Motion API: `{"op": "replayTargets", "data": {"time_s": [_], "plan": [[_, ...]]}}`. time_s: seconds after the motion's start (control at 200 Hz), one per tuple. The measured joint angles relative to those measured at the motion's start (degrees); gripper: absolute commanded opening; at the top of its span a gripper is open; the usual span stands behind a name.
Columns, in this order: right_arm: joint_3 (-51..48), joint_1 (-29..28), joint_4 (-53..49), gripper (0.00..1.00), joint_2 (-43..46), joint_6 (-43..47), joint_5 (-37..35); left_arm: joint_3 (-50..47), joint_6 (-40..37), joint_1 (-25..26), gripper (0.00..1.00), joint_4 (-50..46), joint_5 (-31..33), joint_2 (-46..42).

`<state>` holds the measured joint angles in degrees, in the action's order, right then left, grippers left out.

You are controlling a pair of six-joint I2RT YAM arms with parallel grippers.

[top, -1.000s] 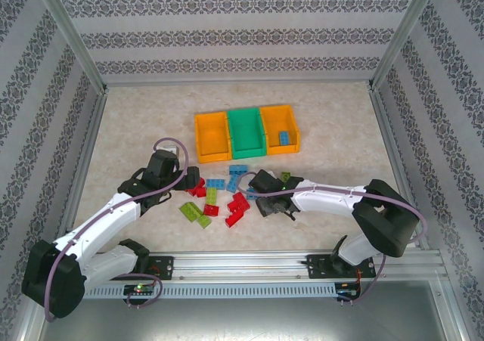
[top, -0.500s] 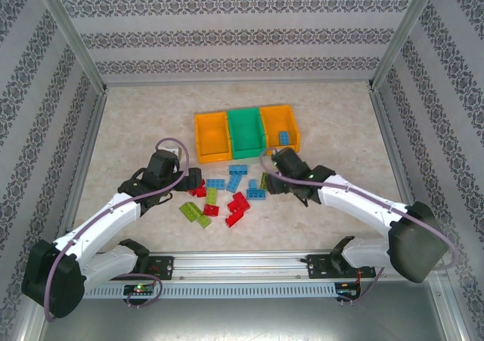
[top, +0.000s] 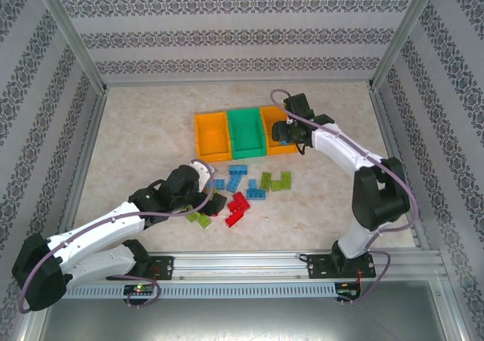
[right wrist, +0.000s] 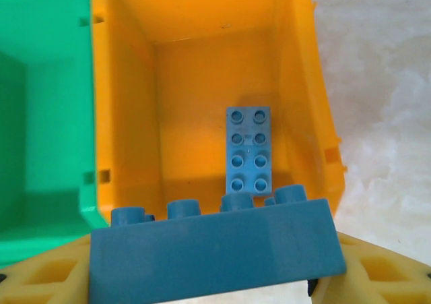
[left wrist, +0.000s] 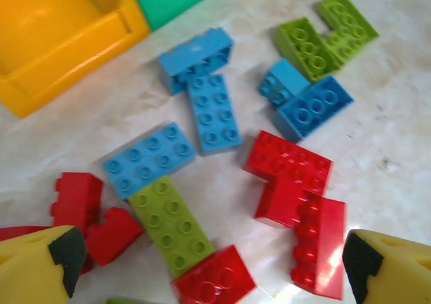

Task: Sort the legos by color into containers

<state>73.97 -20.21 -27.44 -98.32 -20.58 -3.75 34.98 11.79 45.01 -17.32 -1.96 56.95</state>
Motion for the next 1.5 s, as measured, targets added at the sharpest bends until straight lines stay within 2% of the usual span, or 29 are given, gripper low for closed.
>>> {"op": "replayTargets", "data": {"time_s": [0.145,0.29,0.53,0.769,1.174,1.504], "plan": [[3.3,0.2,-1.7,0.53,-5.8,0.0,0.0,0.0,-0.3,5.6,0.93,0.0,-0.2,0.7],[6.2,0.2,-2.8,0.56,-9.7,-0.3,-0.1,0.2,-0.5,11.1,0.88,-0.8,0.1,5.3],[9.5,0.5,-4.5,0.61,-12.7,-0.3,-1.0,3.1,-0.5,14.9,0.85,-2.0,0.5,15.7],[10.7,0.6,-4.7,0.65,-13.6,-0.3,-1.3,4.8,0.5,16.3,0.78,-2.1,0.4,20.1],[9.1,0.5,-2.5,0.77,-12.5,-1.1,-0.2,6.0,2.2,16.5,0.77,-1.9,1.7,24.9],[1.4,0.1,-1.8,0.88,-5.5,-3.6,1.9,8.5,1.6,16.5,0.52,-1.1,2.2,29.6]]}}
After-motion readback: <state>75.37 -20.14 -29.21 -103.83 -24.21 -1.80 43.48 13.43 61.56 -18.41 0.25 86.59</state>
